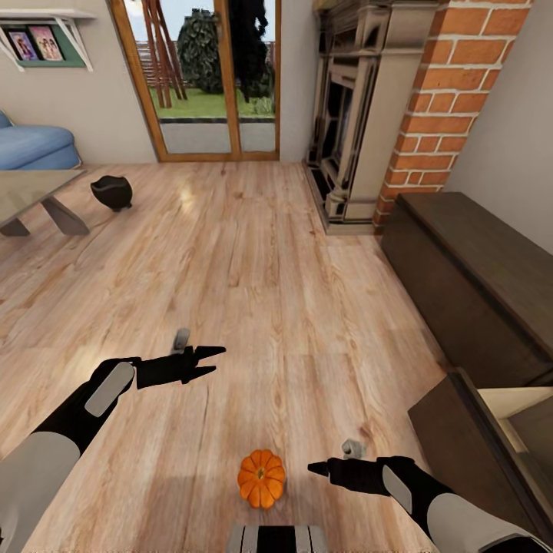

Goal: Place each of the two pumpkins and all three candles from the living room inside a cabinet in the living room (use any cabinet), then make sure every cabinet is closed, and position the cauldron so it is next to a table in the living room.

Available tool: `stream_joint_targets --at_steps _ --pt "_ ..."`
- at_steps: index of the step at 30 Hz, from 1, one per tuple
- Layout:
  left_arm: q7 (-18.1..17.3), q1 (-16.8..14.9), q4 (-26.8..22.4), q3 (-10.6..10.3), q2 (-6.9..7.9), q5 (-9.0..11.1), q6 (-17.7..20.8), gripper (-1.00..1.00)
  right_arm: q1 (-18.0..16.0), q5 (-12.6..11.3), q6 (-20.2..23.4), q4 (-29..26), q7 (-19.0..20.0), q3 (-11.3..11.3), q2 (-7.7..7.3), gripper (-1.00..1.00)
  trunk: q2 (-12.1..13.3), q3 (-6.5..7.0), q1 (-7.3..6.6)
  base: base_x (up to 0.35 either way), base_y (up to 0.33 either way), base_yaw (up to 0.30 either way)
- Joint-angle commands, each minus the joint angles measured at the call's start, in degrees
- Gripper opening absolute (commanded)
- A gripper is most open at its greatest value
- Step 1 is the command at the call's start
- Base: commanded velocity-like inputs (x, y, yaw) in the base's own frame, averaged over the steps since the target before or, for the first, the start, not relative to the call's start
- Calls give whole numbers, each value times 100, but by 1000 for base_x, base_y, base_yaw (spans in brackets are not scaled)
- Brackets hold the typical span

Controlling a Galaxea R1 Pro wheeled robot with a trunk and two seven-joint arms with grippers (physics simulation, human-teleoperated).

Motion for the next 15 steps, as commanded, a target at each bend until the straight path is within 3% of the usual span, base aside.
stream_joint_targets --at_steps 1,5,7,9,15 --pt "0 0 0 0 0 4 1 100 0 -2 -5 -4 1 -1 0 100 -2 -23 2 0 0 0" --pt "0 0 0 0 0 4 1 100 0 2 -34 -67 183 17 2 100 -7 -111 12 0 0 0" --pt "0 0 0 0 -7 4 1 100 0 17 -60 -282 728 64 -3 100 -10 -156 18 0 0 0" --pt "0 0 0 0 -8 4 1 100 0 21 -89 -415 992 79 -10 100 -12 -200 23 0 0 0" --pt "0 0 -2 -2 -53 4 1 100 0 4 -455 -557 1312 33 -25 100 -20 -333 38 0 0 0"
